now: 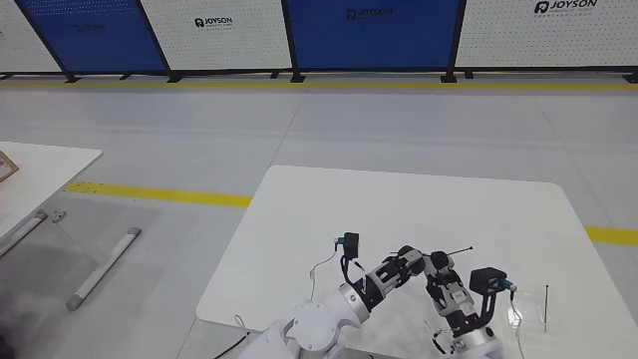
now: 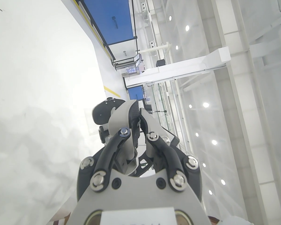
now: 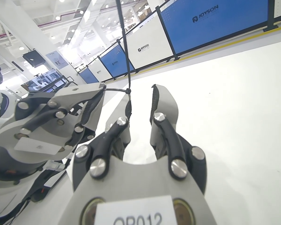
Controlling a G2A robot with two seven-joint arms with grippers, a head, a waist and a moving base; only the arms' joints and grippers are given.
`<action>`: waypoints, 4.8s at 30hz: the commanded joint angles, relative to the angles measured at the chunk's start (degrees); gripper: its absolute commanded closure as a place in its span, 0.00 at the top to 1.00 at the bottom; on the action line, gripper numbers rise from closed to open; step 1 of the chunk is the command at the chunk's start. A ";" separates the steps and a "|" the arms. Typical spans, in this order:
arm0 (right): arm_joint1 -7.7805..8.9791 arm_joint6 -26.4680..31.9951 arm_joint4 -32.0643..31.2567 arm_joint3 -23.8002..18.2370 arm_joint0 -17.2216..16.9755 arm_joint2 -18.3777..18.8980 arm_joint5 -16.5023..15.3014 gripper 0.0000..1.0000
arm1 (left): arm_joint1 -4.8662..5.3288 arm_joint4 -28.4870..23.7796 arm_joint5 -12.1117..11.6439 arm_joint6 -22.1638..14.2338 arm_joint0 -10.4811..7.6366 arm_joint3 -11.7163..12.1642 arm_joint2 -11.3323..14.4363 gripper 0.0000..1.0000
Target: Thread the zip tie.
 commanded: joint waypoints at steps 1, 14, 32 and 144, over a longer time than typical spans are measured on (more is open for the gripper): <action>0.00 -0.09 -0.04 -0.05 -0.06 0.02 -0.01 0.15 | -0.02 -0.01 -0.06 -0.06 -0.06 0.13 0.04 0.00; -0.03 0.37 -1.05 -0.58 0.04 -0.32 0.10 0.24 | -0.10 -0.32 0.03 -0.12 -0.37 0.88 0.02 0.00; -0.02 -0.90 -0.23 -0.95 -0.66 0.40 -0.22 0.00 | -0.18 -0.62 -0.40 -0.41 -0.55 1.45 0.08 0.00; -0.11 -0.05 1.44 1.33 -0.23 0.60 -2.66 0.45 | 0.87 -3.12 -7.21 -0.89 2.48 -3.03 -1.58 0.00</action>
